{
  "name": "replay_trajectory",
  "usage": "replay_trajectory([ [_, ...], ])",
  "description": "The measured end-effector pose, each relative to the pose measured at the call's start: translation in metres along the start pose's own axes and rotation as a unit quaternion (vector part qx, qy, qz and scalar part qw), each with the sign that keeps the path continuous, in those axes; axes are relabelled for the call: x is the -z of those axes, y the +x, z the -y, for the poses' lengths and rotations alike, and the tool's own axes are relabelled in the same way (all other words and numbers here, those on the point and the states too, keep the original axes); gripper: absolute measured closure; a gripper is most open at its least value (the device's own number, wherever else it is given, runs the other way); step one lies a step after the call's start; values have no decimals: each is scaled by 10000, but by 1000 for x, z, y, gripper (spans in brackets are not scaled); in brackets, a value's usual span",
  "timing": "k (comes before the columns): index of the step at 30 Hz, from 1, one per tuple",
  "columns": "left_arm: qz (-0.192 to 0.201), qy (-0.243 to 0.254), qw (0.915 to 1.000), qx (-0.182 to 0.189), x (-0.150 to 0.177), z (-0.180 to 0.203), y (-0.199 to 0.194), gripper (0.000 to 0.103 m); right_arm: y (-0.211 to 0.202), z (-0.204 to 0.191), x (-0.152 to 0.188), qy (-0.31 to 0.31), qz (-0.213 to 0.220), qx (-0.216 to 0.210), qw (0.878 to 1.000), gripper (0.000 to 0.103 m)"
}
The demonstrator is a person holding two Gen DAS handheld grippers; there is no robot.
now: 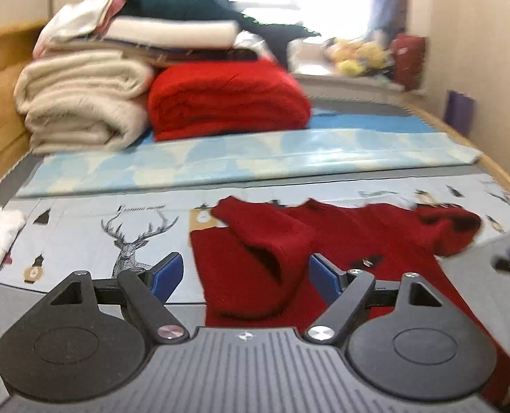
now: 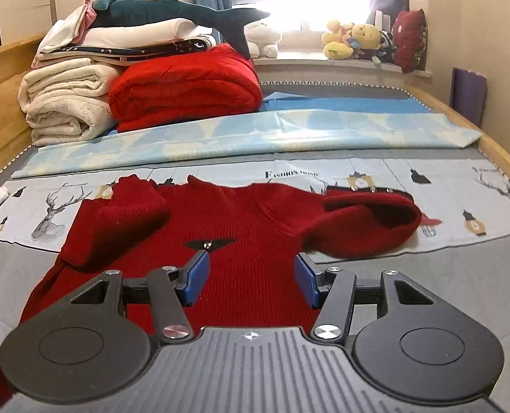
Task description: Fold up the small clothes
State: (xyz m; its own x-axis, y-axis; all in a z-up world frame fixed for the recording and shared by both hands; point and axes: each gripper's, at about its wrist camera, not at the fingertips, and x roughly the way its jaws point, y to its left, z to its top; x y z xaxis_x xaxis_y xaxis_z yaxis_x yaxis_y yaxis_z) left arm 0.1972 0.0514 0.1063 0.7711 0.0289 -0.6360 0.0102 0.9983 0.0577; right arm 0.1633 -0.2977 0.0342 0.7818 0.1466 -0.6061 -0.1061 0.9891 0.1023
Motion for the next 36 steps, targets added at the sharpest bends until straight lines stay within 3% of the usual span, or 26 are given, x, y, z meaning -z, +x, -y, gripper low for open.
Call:
replay_trajectory([
  [4, -433, -339, 9985, -52, -25, -2, 57, 19, 4, -9, -4, -207, -9, 135, 9997, 46],
  [7, -609, -473, 9970, 39, -16, -10, 90, 21, 8, -17, -8, -418, -8, 221, 9989, 47],
  [9, -996, -597, 9932, -29, -9, -15, 107, 42, 11, -21, -13, -513, -14, 229, 9984, 49],
  [11, -940, -927, 9911, 138, -14, -23, 114, 49, 15, -26, -19, -599, -4, 219, 9980, 56],
  [12, -883, -1076, 9899, 282, -19, -27, 115, 59, 17, -29, -24, -635, 19, 182, 9978, 63],
  [15, -758, -1377, 9866, 430, -32, -40, 119, 71, 29, -41, -48, -637, 130, -12, 9979, 83],
  [17, -831, -1508, 9841, 431, -36, -49, 127, 77, 42, -52, -69, -576, 217, -145, 9980, 85],
  [25, -1205, -1843, 9751, 260, -37, -67, 152, 78, 112, -96, -127, -315, 239, -510, 9979, 85],
  [29, -1357, -1764, 9748, 123, -33, -68, 165, 77, 140, -108, -119, -464, 317, -627, 9964, 84],
  [32, -1521, -1704, 9736, 44, -28, -69, 178, 76, 161, -113, -109, -439, -82, -634, 9970, 84],
  [34, -1627, -1753, 9710, 45, -25, -72, 188, 75, 166, -116, -110, -391, -107, -699, 9967, 83],
  [36, -1759, -1880, 9663, 51, -23, -77, 198, 66, 170, -119, -112, -366, -123, -720, 9967, 79],
])
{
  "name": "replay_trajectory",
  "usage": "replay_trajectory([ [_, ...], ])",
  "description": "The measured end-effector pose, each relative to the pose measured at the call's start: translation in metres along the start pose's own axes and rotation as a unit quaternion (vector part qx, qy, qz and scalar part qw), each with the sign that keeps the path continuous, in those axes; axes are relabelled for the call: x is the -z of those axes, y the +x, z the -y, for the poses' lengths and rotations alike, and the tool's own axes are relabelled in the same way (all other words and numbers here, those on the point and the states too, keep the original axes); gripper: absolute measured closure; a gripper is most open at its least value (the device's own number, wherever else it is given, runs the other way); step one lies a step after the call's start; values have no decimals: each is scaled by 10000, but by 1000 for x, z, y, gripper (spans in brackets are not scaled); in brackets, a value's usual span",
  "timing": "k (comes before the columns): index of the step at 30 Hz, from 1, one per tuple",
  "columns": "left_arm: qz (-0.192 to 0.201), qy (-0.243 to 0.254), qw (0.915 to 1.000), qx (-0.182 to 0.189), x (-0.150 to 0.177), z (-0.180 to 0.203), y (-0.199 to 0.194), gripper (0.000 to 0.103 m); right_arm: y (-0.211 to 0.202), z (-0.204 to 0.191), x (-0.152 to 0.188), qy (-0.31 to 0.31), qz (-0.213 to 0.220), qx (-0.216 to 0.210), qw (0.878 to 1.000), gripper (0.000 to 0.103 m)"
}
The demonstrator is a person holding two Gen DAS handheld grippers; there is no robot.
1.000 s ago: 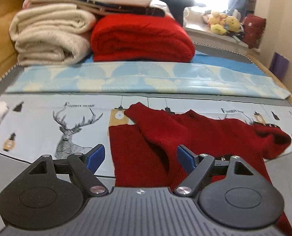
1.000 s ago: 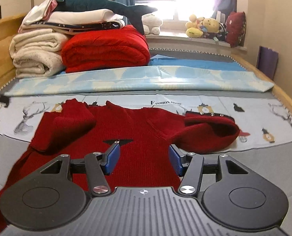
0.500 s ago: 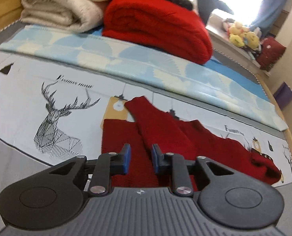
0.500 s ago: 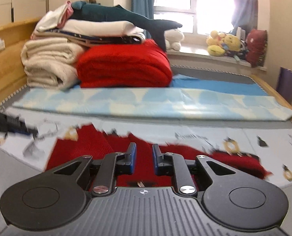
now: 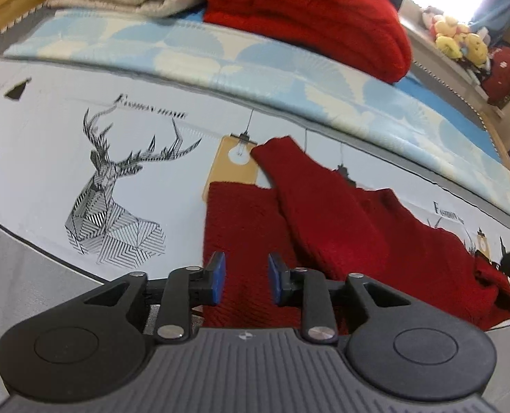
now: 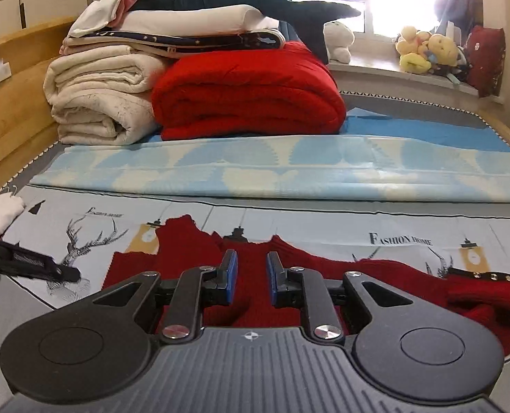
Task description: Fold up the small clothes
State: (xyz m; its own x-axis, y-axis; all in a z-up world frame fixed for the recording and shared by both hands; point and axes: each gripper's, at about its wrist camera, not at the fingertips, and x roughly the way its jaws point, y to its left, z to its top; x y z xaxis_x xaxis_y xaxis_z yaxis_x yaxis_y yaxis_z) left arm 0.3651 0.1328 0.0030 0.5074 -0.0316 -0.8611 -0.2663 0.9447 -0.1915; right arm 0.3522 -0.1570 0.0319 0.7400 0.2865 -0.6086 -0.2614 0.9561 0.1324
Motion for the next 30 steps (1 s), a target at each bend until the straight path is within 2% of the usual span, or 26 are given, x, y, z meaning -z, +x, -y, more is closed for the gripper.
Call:
replay_trajectory([
  [4, -209, -303, 9993, 78, -6, -5, 12, 62, 8, 2, -2, 185, -100, -20, 9998, 75],
  [8, -239, -544, 9979, 251, -14, -9, 14, 62, 16, 7, -4, 247, -177, 21, 9995, 74],
  [13, -246, -1000, 9939, 388, -24, -28, 19, 59, 27, 20, -6, 483, -329, 128, 9982, 74],
  [17, -383, -1342, 9881, 645, -24, -33, 30, 59, 30, 28, -9, 611, -317, 110, 9976, 72],
  [24, -715, -1144, 9845, 1121, -11, 3, 47, 57, 44, 34, -2, 654, -528, 85, 9964, 70],
  [30, -1004, -1109, 9799, 1318, 6, 27, 66, 55, 48, 33, 0, 663, -591, 93, 9960, 70],
])
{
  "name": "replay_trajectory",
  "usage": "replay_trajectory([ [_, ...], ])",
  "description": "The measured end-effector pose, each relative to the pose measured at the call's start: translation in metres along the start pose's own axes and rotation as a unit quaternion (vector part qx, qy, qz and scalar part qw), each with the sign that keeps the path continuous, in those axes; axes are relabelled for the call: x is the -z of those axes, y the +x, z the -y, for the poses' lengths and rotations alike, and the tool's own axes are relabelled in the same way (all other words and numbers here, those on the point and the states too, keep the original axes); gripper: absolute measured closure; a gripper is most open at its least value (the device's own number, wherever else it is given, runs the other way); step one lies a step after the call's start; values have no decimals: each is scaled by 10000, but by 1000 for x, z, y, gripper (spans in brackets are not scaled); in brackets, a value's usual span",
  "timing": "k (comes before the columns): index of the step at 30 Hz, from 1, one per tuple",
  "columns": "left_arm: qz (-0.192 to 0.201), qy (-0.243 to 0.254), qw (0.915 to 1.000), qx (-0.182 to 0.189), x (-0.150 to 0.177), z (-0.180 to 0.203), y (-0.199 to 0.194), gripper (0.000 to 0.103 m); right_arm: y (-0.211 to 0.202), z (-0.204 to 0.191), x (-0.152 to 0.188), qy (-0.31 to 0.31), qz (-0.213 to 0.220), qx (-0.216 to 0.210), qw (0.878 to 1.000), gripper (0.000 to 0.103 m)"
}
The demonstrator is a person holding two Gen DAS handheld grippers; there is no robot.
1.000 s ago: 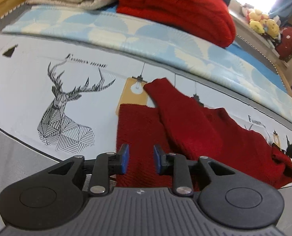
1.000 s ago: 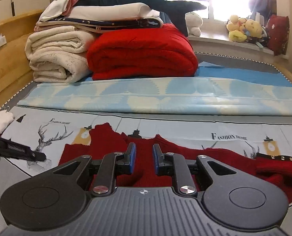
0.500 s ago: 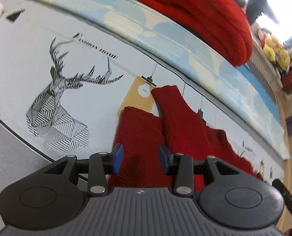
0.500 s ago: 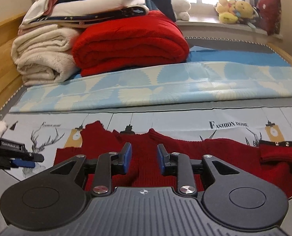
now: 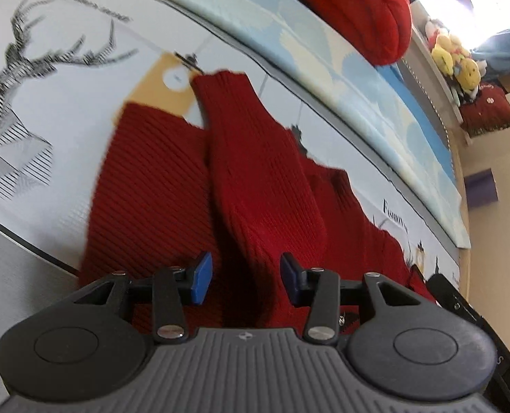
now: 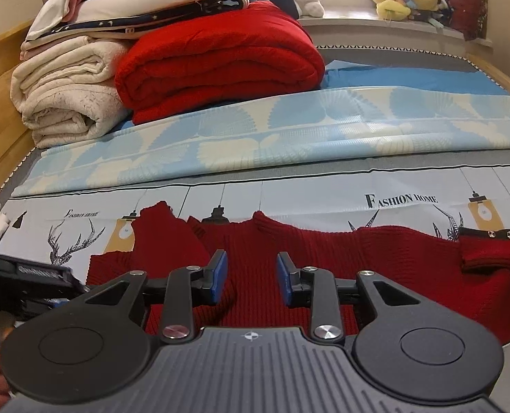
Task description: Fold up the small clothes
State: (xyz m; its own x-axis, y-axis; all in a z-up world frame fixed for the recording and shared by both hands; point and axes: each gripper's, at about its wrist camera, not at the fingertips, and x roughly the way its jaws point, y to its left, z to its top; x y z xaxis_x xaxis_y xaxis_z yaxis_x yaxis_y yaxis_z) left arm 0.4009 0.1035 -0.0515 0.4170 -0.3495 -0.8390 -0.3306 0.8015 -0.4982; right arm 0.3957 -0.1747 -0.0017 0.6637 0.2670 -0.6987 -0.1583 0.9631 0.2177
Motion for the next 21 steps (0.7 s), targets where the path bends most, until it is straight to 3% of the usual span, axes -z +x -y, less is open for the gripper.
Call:
replay_trajectory([
  [8, -41, 65, 10000, 54, 9, 11, 17, 59, 8, 0, 4, -34, -165, 66, 9998, 69],
  [11, -31, 208, 9998, 40, 9, 14, 16, 83, 10, -1, 4, -52, -187, 72, 9998, 69],
  [15, -46, 674, 9977, 71, 14, 29, 16, 91, 11, 1, 4, -54, -193, 105, 9997, 69],
  [19, -479, 1487, 9861, 565, 29, 57, 16, 91, 11, 4, 2, -5, -136, 245, 9996, 69],
  [21, -828, 1898, 9770, 509, 40, 67, 21, 85, 12, 8, 1, 57, -98, 345, 9993, 69],
])
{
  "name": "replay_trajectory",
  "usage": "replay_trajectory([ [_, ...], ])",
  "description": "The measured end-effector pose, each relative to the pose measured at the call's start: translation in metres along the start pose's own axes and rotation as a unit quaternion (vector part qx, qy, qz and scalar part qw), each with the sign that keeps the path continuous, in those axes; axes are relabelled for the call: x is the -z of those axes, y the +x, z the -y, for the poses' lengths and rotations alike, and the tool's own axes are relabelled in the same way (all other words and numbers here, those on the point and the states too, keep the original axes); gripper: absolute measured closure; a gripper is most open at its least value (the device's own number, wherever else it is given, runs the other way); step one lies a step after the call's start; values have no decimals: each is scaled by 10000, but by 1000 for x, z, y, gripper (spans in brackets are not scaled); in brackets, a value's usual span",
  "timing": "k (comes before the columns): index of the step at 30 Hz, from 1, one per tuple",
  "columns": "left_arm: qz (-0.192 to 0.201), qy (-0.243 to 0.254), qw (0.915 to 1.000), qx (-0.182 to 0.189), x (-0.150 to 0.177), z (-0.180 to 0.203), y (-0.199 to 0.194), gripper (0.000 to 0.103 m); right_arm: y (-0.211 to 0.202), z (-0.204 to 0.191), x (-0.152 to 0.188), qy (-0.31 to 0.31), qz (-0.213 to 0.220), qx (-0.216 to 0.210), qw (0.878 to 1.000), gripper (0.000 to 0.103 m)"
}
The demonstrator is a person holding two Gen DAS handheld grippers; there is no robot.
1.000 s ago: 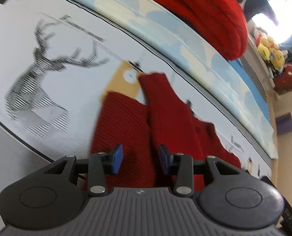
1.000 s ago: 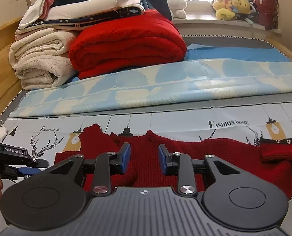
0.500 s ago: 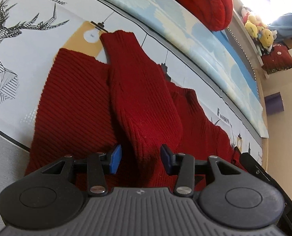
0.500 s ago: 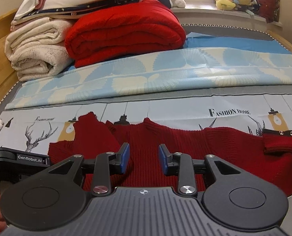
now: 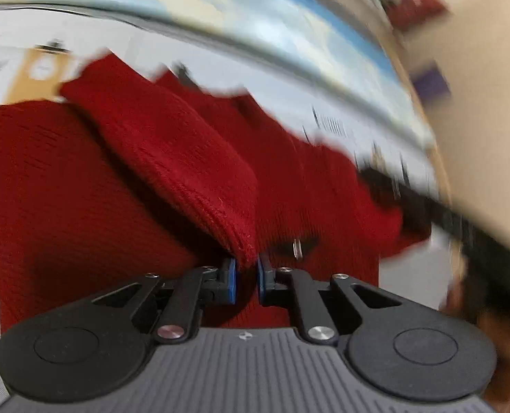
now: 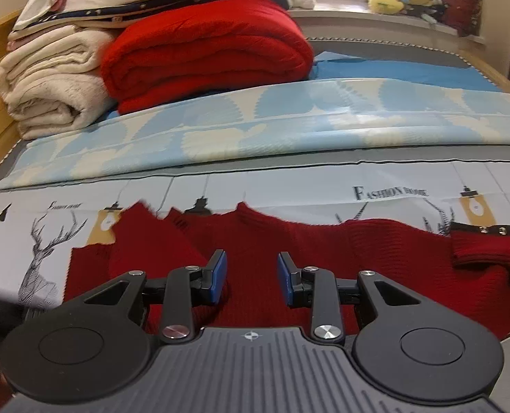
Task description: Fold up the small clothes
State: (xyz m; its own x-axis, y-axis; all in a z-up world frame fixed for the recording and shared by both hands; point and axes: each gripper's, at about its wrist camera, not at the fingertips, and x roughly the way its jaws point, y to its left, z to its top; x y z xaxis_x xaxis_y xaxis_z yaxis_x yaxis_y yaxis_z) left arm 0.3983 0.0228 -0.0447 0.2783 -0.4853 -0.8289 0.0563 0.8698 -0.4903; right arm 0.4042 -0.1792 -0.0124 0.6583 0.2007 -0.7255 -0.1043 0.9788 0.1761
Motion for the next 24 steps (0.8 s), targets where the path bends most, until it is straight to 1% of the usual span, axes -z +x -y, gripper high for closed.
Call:
replay_trajectory([
  [1, -140, 88, 9998, -64, 2, 1, 3, 83, 1, 2, 0, 38, 6, 48, 10000, 69],
  [3, -195, 4, 9997, -125, 2, -6, 1, 74, 4, 5, -1, 87, -10, 105, 9999, 69],
  [4, -126, -133, 9997, -167, 0, -13, -5, 72, 5, 6, -1, 107, -23, 111, 9999, 69],
  [6, 130, -419, 9987, -277, -5, -29, -20, 66, 7, 6, 0, 137, -61, 67, 9999, 69],
  [8, 404, -744, 9959, -306, -10, -46, -38, 66, 10, 2, 2, 83, -113, -75, 9999, 66],
  [9, 524, -911, 9939, -334, -12, -53, -46, 66, 11, -2, 3, 27, -132, -179, 9997, 63],
  [10, 644, -1098, 9910, -425, -12, -62, -53, 66, 12, -6, 5, -48, -141, -279, 9995, 60],
  [11, 742, -1273, 9875, -552, -13, -70, -58, 66, 14, -10, 6, -128, -151, -363, 9991, 60],
  [14, 871, -1727, 9762, -976, -15, -91, -67, 66, 24, -30, 14, -466, -224, -593, 9969, 60],
  [16, 892, -1904, 9718, -1070, -14, -101, -70, 66, 29, -44, 18, -659, -266, -696, 9950, 59],
  [18, 890, -1973, 9704, -1073, -13, -106, -72, 66, 35, -60, 21, -901, -321, -775, 9924, 59],
  [20, 920, -1998, 9703, -1011, -14, -108, -76, 66, 35, -75, 25, -1163, -304, -850, 9891, 57],
  [21, 946, -1987, 9703, -1005, -12, -107, -78, 63, 34, -82, 28, -1348, -276, -899, 9864, 53],
  [22, 969, -1980, 9701, -1016, -11, -106, -81, 62, 34, -89, 31, -1544, -248, -935, 9833, 51],
  [24, 984, -1978, 9698, -1033, -11, -107, -84, 62, 34, -103, 42, -2034, -253, -917, 9745, 50],
])
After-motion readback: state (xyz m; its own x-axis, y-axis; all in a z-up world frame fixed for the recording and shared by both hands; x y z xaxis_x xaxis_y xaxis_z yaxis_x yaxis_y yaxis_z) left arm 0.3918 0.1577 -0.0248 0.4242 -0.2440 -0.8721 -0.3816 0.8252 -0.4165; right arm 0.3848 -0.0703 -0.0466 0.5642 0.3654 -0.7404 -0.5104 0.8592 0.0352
